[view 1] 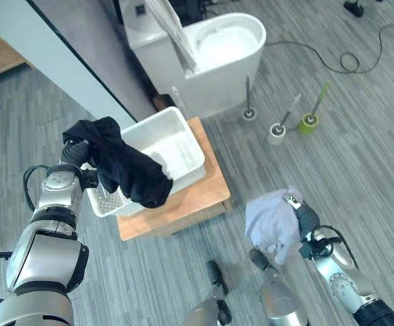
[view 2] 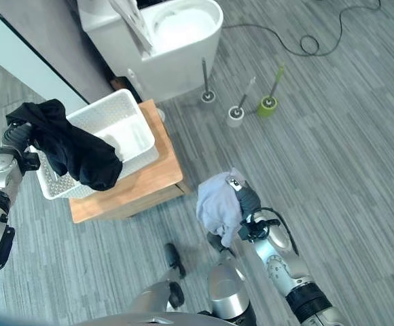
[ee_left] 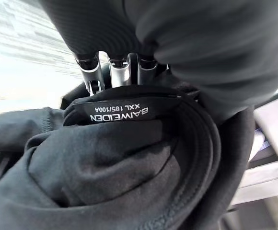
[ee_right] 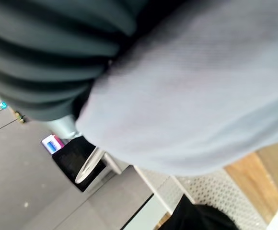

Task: Pick up bed clothes into laundry basket.

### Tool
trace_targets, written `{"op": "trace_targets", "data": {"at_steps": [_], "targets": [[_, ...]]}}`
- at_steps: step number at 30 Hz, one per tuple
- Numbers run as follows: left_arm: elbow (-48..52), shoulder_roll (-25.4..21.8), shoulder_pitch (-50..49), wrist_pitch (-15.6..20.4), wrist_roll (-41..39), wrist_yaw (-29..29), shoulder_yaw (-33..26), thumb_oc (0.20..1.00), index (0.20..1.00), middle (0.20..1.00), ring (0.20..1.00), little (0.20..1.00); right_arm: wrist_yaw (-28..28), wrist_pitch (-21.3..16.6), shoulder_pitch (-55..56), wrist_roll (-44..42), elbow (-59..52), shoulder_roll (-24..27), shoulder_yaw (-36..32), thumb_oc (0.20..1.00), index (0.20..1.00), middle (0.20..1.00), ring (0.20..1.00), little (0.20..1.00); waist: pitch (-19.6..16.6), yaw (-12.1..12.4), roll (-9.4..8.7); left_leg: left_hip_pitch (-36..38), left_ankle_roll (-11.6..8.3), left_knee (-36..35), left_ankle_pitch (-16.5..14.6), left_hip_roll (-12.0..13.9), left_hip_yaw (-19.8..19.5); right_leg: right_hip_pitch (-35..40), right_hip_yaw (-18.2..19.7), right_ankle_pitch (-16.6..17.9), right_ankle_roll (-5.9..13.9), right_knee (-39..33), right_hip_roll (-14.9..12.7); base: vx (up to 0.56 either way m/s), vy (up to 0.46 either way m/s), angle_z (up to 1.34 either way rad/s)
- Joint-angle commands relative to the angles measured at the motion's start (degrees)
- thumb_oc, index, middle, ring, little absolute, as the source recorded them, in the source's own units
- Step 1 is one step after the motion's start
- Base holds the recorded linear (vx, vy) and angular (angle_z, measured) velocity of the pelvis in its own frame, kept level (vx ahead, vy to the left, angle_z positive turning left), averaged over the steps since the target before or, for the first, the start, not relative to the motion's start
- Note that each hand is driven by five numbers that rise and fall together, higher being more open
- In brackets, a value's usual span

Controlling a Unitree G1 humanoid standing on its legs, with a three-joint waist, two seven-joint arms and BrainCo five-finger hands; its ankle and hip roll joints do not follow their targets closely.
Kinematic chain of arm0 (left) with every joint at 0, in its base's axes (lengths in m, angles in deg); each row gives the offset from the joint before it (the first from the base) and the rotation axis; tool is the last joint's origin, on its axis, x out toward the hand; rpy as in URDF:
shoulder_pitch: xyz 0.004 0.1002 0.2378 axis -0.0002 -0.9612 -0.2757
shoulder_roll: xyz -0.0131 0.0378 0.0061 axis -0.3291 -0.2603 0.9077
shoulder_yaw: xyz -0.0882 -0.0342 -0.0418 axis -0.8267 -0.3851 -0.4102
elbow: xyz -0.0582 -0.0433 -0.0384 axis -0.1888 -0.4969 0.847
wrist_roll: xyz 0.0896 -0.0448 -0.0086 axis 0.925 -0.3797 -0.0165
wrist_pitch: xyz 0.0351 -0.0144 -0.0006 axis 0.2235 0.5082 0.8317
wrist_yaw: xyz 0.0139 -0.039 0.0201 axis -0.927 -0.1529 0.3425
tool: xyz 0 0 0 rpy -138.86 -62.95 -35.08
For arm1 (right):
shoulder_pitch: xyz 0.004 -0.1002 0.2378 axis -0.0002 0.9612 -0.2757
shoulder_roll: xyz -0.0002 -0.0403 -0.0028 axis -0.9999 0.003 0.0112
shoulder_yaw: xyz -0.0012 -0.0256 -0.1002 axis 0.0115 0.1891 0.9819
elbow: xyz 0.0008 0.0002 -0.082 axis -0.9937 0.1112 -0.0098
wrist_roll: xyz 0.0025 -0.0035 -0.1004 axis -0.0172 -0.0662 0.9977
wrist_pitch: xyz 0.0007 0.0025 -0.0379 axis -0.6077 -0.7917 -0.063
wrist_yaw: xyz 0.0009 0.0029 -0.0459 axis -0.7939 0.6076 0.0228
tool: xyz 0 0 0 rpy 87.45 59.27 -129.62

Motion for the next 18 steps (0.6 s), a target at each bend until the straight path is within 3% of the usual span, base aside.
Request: {"op": "trace_targets", "data": {"at_steps": [1, 2, 3, 4, 5, 10, 12, 13, 15, 18], "targets": [[-2.0, -1.5, 1.9, 1.7, 6.0, -2.4, 0.3, 0.200, 0.200, 0.200, 0.200, 0.200, 2.5, -2.7, -0.2, -1.6, -3.9, -0.5, -0.4, 0.200, 0.200, 0.200, 0.200, 0.200, -4.0, 1.4, -0.88, 4.5, -3.93, 0.4, -3.9, 2.2, 2.6, -5.4, -1.9, 3.3, 2.09, -0.5, -0.6, 0.02, -0.007, -0.11], [-2.2, -1.3, 1.4, 1.7, 7.6, -2.3, 0.4, 0.325, 0.325, 0.325, 0.325, 0.325, 2.5, -2.8, -0.1, -1.5, -4.0, -0.4, -0.2, 0.200, 0.200, 0.200, 0.200, 0.200, -3.8, 1.3, -0.87, 4.4, -3.98, 0.4, -3.9, 2.3, 2.7, -5.6, -1.8, 3.3, 2.10, -0.5, -0.6, 0.01, -0.007, -0.10], [-2.8, -1.3, 0.7, 1.2, 11.3, -2.7, 1.1, 0.837, 0.837, 0.837, 0.837, 0.837, 2.7, -2.9, 0.4, -1.5, -4.6, -0.1, -0.3, 0.200, 0.200, 0.200, 0.200, 0.200, -3.5, 1.1, -0.80, 4.4, -4.05, 0.4, -3.8, 2.3, 3.0, -5.8, -1.7, 3.3, 2.15, -0.5, -0.6, 0.02, -0.011, -0.12], [-3.5, -1.5, 0.8, 1.0, 13.4, -2.8, 1.7, 1.000, 1.000, 1.000, 1.000, 1.000, 2.9, -2.9, 0.6, -1.4, -4.5, 0.0, -0.2, 0.200, 0.200, 0.200, 0.200, 0.200, -3.5, 1.0, -0.69, 4.3, -4.12, 0.4, -3.8, 2.3, 3.0, -5.9, -1.7, 3.4, 2.13, -0.5, -0.5, 0.01, -0.009, -0.11], [-3.5, -1.5, 0.8, 1.0, 13.4, -2.8, 1.7, 1.000, 1.000, 1.000, 1.000, 1.000, 2.9, -2.9, 0.6, -1.4, -4.5, 0.0, -0.2, 0.200, 0.200, 0.200, 0.200, 0.200, -3.5, 1.0, -0.69, 4.3, -4.13, 0.4, -3.8, 2.3, 3.1, -5.9, -1.7, 3.4, 2.13, -0.5, -0.5, 0.01, -0.013, -0.08], [-4.3, -3.8, 3.0, 0.1, 31.9, -5.1, 9.8, 1.000, 1.000, 1.000, 1.000, 1.000, 3.8, -3.0, 1.6, -0.9, -5.0, 1.1, 0.0, 0.200, 0.200, 0.200, 0.200, 0.200, -3.7, 0.7, -0.33, 4.3, -4.42, 0.4, -3.8, 2.5, 3.3, -5.8, -2.0, 3.3, 2.22, -0.5, -0.5, 0.01, -0.008, -0.02], [-4.5, -3.9, 2.8, -0.2, 32.7, -3.8, 10.4, 1.000, 1.000, 1.000, 1.000, 1.000, 4.2, -3.0, 1.9, -0.8, -5.1, 1.4, -0.2, 0.200, 0.200, 0.200, 0.200, 0.200, -3.8, 0.7, -0.21, 4.5, -4.43, 0.4, -3.9, 2.5, 3.3, -5.7, -2.2, 3.3, 2.21, -0.5, -0.6, 0.00, 0.000, 0.00], [-5.0, -4.4, 2.1, -0.2, 34.0, -0.5, 11.7, 1.000, 1.000, 1.000, 1.000, 1.000, 4.8, -2.7, 2.5, -0.3, -5.0, 1.7, -0.3, 0.200, 0.200, 0.200, 0.200, 0.200, -4.1, 0.8, 0.06, 4.7, -4.44, 0.4, -4.0, 2.4, 3.2, -5.4, -2.3, 3.1, 2.18, -0.5, -0.6, 0.00, 0.000, 0.00], [-5.0, -5.6, 2.8, 0.4, 40.4, 2.3, 15.9, 1.000, 1.000, 1.000, 1.000, 1.000, 6.0, -2.0, 3.1, 0.1, -5.4, 2.2, -0.6, 0.200, 0.200, 0.200, 0.200, 0.200, -4.5, 0.9, 0.50, 5.0, -4.40, 0.4, -4.1, 2.4, 3.0, -5.0, -2.6, 2.9, 2.13, -0.5, -0.7, 0.04, 0.000, 0.03], [-1.2, -6.2, 8.6, 1.1, 43.6, 1.4, 21.9, 1.000, 1.000, 1.000, 1.000, 1.000, 6.9, -2.0, 3.3, 0.6, -5.1, 3.5, -1.2, 0.200, 0.200, 0.200, 0.200, 0.200, -5.1, 1.9, 0.75, 5.5, -4.26, 0.4, -4.2, 2.3, 2.0, -3.9, -3.2, 2.3, 2.09, -0.5, -1.1, 0.02, -0.028, 0.10]]}}
